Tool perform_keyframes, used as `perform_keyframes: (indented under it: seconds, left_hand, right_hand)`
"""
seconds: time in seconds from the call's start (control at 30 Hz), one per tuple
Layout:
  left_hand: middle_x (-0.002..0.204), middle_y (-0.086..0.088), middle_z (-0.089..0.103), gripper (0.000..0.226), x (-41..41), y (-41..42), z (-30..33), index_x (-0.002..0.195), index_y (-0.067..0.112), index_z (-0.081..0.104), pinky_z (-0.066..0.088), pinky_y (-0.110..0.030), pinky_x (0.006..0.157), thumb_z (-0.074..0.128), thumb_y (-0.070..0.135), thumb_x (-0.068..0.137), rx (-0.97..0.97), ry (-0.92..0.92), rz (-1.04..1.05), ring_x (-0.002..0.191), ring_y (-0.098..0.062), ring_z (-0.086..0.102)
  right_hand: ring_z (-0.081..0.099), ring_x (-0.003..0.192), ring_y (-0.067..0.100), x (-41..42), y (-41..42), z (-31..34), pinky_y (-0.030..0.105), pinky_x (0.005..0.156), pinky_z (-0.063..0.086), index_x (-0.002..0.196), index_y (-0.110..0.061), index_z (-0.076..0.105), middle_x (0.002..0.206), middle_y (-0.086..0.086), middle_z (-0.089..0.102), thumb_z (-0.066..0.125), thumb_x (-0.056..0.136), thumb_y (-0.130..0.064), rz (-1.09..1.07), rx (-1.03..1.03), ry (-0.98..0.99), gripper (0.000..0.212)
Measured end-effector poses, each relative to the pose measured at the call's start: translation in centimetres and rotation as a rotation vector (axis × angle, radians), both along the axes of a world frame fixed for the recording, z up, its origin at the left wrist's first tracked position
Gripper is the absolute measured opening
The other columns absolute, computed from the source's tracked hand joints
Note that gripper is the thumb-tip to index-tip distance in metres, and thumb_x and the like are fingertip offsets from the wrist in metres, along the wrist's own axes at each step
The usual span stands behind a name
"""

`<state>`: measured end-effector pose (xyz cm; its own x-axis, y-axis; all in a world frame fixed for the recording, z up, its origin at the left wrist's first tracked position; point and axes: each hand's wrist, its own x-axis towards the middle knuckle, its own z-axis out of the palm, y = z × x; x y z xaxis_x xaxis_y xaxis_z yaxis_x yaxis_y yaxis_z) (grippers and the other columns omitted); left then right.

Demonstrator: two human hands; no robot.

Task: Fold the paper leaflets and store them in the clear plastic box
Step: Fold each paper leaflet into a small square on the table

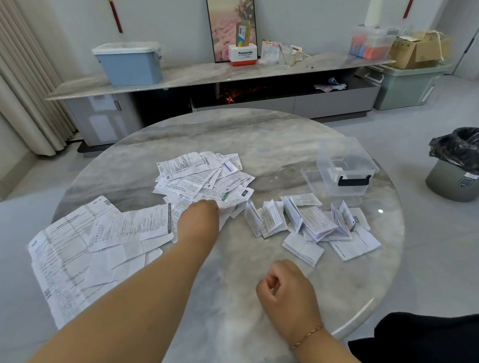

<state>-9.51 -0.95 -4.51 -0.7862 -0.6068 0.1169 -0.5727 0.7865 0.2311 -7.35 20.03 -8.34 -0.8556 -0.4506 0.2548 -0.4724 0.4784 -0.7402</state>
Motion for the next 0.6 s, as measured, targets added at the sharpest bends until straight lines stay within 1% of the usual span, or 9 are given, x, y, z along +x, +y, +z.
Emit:
perform_keyframes:
  seconds: [0.13,0.23,0.3,0.37,0.4,0.5,0.53,0.57,0.6]
  left_hand:
    - [0.084,-0.006,0.063,0.014,2.6,-0.7,1.0,0.089,0.010,0.063,0.041,-0.032,0.061,0.051,0.002,0.087,-0.059,0.201,-0.027,0.077,-0.029,0.057]
    - [0.066,-0.003,0.062,0.013,6.9,-0.2,1.2,0.078,0.011,0.065,0.040,-0.028,0.048,0.061,-0.001,0.080,-0.178,0.328,-0.169,0.057,-0.028,0.056]
    - [0.061,0.001,0.061,0.010,10.3,0.4,1.2,0.076,0.013,0.065,0.039,-0.026,0.044,0.060,0.005,0.079,-0.223,0.382,-0.235,0.051,-0.025,0.055]
    - [0.064,0.004,0.062,0.015,13.2,1.3,1.2,0.078,0.016,0.065,0.042,-0.027,0.042,0.050,0.015,0.083,-0.244,0.386,-0.298,0.052,-0.022,0.057]
    - [0.067,0.005,0.063,0.018,14.6,1.9,1.4,0.081,0.019,0.063,0.044,-0.027,0.042,0.046,0.018,0.082,-0.251,0.377,-0.335,0.054,-0.020,0.058]
    - [0.076,0.008,0.064,0.018,17.3,3.4,1.8,0.089,0.027,0.052,0.045,-0.026,0.049,0.045,0.016,0.077,-0.235,0.361,-0.482,0.061,-0.014,0.058]
    - [0.079,0.008,0.064,0.020,18.0,3.9,1.9,0.090,0.027,0.051,0.044,-0.023,0.053,0.046,0.014,0.076,-0.219,0.371,-0.528,0.064,-0.012,0.057]
    - [0.083,0.008,0.064,0.021,18.9,4.3,1.9,0.092,0.027,0.051,0.044,-0.022,0.056,0.047,0.013,0.076,-0.204,0.377,-0.579,0.067,-0.012,0.057]
    - [0.087,0.009,0.064,0.022,19.5,4.7,1.8,0.094,0.026,0.052,0.046,-0.022,0.058,0.049,0.013,0.077,-0.184,0.381,-0.634,0.069,-0.011,0.058]
  right_hand:
    - [0.043,0.062,0.012,-0.1,0.0,0.2,0.015,0.053,0.033,0.057,-0.025,0.033,0.063,-0.006,0.040,0.064,0.074,-0.013,0.011,-0.002,-0.004,0.037]
    - [0.046,0.069,0.014,0.0,0.0,0.5,0.015,0.053,0.035,0.059,-0.025,0.035,0.065,-0.006,0.042,0.066,0.073,-0.012,0.020,-0.009,0.007,0.037]
    - [0.047,0.069,0.014,0.4,-0.2,0.9,0.014,0.055,0.036,0.065,-0.024,0.040,0.068,-0.008,0.043,0.068,0.072,-0.012,0.016,-0.031,0.004,0.031]
    - [0.049,0.067,0.009,0.8,-0.2,1.4,0.013,0.059,0.038,0.082,-0.025,0.045,0.076,-0.012,0.045,0.069,0.068,-0.008,-0.005,-0.078,-0.017,0.033]
    - [0.050,0.072,0.004,0.9,-0.2,1.6,0.012,0.064,0.039,0.094,-0.025,0.045,0.084,-0.015,0.045,0.070,0.066,-0.005,0.005,-0.106,-0.013,0.043]
    - [0.045,0.101,-0.002,0.9,0.2,1.7,0.006,0.086,0.037,0.124,-0.031,0.040,0.110,-0.023,0.039,0.072,0.059,-0.005,0.150,-0.081,0.020,0.077]
    - [0.041,0.109,-0.004,0.8,0.4,1.7,0.008,0.094,0.034,0.126,-0.034,0.042,0.116,-0.022,0.040,0.072,0.058,-0.009,0.227,-0.041,0.039,0.078]
    - [0.040,0.114,-0.003,0.7,0.5,1.9,0.011,0.098,0.031,0.121,-0.038,0.049,0.120,-0.021,0.042,0.070,0.058,-0.012,0.305,-0.012,0.066,0.072]
    - [0.042,0.114,-0.002,0.6,0.7,1.9,0.013,0.098,0.032,0.111,-0.039,0.057,0.118,-0.020,0.046,0.069,0.058,-0.015,0.368,0.006,0.063,0.059]
